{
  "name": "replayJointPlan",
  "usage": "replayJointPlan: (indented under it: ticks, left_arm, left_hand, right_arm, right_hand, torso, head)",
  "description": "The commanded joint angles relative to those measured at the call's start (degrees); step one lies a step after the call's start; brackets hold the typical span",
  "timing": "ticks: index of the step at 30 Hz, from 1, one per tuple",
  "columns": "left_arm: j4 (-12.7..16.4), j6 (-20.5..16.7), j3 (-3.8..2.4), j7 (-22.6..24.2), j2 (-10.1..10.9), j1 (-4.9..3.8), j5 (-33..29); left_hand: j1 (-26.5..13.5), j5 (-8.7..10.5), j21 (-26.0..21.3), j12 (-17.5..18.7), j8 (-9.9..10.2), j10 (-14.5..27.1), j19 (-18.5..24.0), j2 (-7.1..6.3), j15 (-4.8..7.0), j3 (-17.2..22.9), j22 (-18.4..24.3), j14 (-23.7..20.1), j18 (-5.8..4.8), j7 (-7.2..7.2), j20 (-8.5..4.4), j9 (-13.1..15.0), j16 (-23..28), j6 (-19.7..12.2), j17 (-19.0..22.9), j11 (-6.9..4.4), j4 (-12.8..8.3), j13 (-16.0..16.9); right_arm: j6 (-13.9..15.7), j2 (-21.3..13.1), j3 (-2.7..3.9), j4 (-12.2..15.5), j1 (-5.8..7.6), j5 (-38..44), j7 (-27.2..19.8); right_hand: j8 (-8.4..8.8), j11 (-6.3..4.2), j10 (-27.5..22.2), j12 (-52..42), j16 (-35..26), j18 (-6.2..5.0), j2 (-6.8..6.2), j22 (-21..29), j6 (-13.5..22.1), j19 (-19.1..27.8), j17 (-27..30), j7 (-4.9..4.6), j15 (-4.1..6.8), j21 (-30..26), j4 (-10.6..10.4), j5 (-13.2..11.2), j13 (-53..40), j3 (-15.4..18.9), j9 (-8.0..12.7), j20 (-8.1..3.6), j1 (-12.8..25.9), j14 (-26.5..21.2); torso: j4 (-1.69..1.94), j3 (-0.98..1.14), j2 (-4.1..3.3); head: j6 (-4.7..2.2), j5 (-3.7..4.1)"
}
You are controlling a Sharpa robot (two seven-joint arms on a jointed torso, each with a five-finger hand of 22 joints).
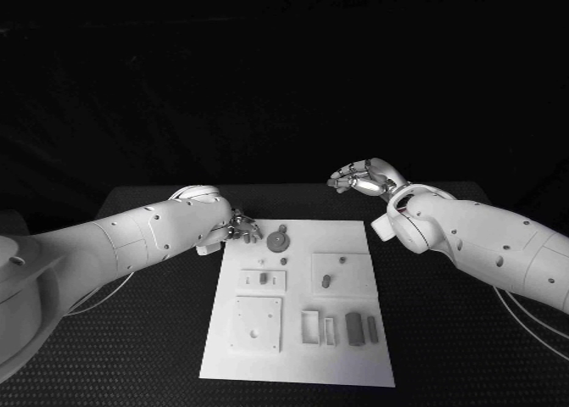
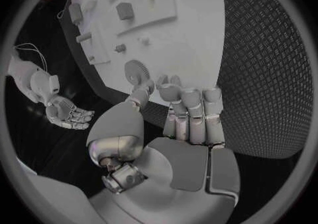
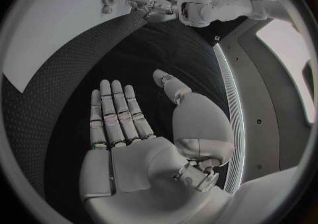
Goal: Assemble the parts on the task board
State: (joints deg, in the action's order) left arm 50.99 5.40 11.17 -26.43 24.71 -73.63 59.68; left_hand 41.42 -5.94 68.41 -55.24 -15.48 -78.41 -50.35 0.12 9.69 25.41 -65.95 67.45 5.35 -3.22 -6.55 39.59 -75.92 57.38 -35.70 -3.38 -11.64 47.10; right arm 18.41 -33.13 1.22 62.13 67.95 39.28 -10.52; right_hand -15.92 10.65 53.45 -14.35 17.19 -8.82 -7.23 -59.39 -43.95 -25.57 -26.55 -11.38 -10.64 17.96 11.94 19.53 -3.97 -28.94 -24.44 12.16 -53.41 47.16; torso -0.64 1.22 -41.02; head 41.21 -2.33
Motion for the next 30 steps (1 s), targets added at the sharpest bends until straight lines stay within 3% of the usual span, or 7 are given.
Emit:
replayJointPlan:
  ticks: [1,7,21,25,27,29,30]
  left_arm:
    - [0.07,0.82,-0.01,0.73,-0.09,0.03,-0.49]
    - [-0.19,1.29,-0.01,0.72,0.13,0.03,-1.44]
    - [-0.35,1.38,-0.04,2.57,0.14,0.03,-6.06]
    - [-0.78,-0.04,-0.07,3.19,0.33,0.02,-6.07]
    - [-0.86,-0.68,-0.09,3.32,0.46,0.01,-6.32]
    - [-0.86,-0.74,-0.10,3.33,0.61,0.01,-7.05]
    - [-0.84,-0.71,-0.11,3.26,0.70,0.01,-7.54]
  left_hand:
    - [0.29,-0.39,0.40,-0.19,-0.22,0.09,0.37,0.57,-0.34,-0.10,0.10,0.00,0.35,-0.06,-8.01,-0.08,-0.21,0.34,0.07,0.11,-0.55,-0.10]
    - [1.02,-0.82,0.57,-0.22,-0.24,0.10,0.41,1.33,-0.36,0.02,0.21,-0.01,0.32,-0.08,-7.98,-0.08,-0.24,0.38,0.10,0.13,-1.02,-0.18]
    - [3.33,-2.36,0.98,-0.18,-0.20,0.27,0.89,5.61,-0.61,0.35,0.69,-0.27,0.10,-0.29,-7.76,-0.13,-0.19,0.31,0.29,0.36,-2.31,-0.53]
    - [4.27,-6.63,1.34,-0.20,-0.90,0.14,1.18,8.44,-0.57,0.46,0.90,-0.29,-0.11,-0.09,-7.60,0.10,-0.34,1.70,0.33,0.22,-2.73,-0.75]
    - [4.49,-7.17,1.47,-0.21,-1.08,0.08,1.22,9.04,-0.47,0.40,0.98,-0.26,-0.13,0.05,-7.61,0.14,-0.41,2.16,0.34,0.08,-2.96,-0.83]
    - [4.63,-7.24,1.53,-0.22,-1.16,0.03,1.25,9.22,-0.40,0.44,1.05,-0.23,-0.13,0.14,-7.63,0.14,-0.44,2.42,0.35,-0.01,-3.02,-0.88]
    - [6.20,-2.48,1.46,-0.11,-1.15,-0.04,1.17,8.08,-0.23,3.29,1.43,-0.20,0.01,0.44,-7.78,0.02,-0.41,2.76,0.46,-0.13,-1.52,-1.08]
  right_arm:
    - [-0.32,0.08,0.03,0.01,-0.02,0.01,-0.36]
    - [-0.58,0.07,0.03,-0.05,-0.02,0.01,-0.31]
    - [-0.88,0.31,0.03,-0.28,-0.02,0.01,-0.16]
    - [-0.97,0.37,0.03,-0.34,-0.02,0.01,-0.14]
    - [-0.97,0.35,0.03,-0.32,-0.03,0.01,-0.16]
    - [-0.98,0.35,0.03,-0.33,-0.03,0.01,-0.13]
    - [-1.00,0.35,0.03,-0.33,-0.03,0.01,-0.13]
  right_hand:
    - [-0.29,-0.08,0.30,0.22,-0.40,1.14,0.13,-0.11,0.45,0.33,0.05,-0.95,-0.08,-0.20,-0.10,0.21,0.08,0.29,0.06,0.05,-0.62,-0.16]
    - [-0.29,-0.08,0.30,0.23,-0.40,1.14,0.13,-0.12,0.45,0.33,0.06,-0.95,-0.08,-0.21,-0.10,0.22,0.08,0.30,0.06,0.05,-0.63,-0.16]
    - [-0.25,0.00,0.30,0.37,-0.50,1.26,0.12,-0.31,0.55,0.52,0.16,-1.03,-0.18,-0.33,-0.16,0.21,0.08,0.35,0.13,0.05,-0.58,-0.35]
    - [-0.24,0.03,0.28,0.43,-0.53,1.30,0.12,-0.38,0.59,0.59,0.20,-1.04,-0.21,-0.37,-0.19,0.22,0.09,0.38,0.16,0.05,-0.54,-0.42]
    - [-0.23,0.03,0.25,0.47,-0.55,1.32,0.12,-0.42,0.62,0.64,0.22,-1.05,-0.22,-0.40,-0.20,0.22,0.10,0.39,0.17,0.05,-0.53,-0.47]
    - [-0.23,0.03,0.25,0.50,-0.56,1.34,0.13,-0.45,0.63,0.66,0.23,-1.05,-0.23,-0.42,-0.21,0.23,0.10,0.40,0.18,0.04,-0.53,-0.49]
    - [-0.23,0.03,0.24,0.51,-0.57,1.34,0.14,-0.46,0.63,0.67,0.24,-1.05,-0.24,-0.42,-0.21,0.23,0.10,0.40,0.19,0.04,-0.53,-0.50]
  torso:
    - [-0.01,-0.02,-0.01]
    - [0.00,-0.01,-0.01]
    - [0.00,-0.05,0.00]
    - [0.00,-0.03,0.01]
    - [0.00,0.00,0.02]
    - [0.02,0.00,0.01]
    - [0.03,-0.01,0.01]
  head:
    - [0.03,0.01]
    - [0.08,0.07]
    - [0.19,0.07]
    - [0.23,-0.02]
    - [0.24,-0.09]
    - [0.21,-0.09]
    - [0.20,-0.08]
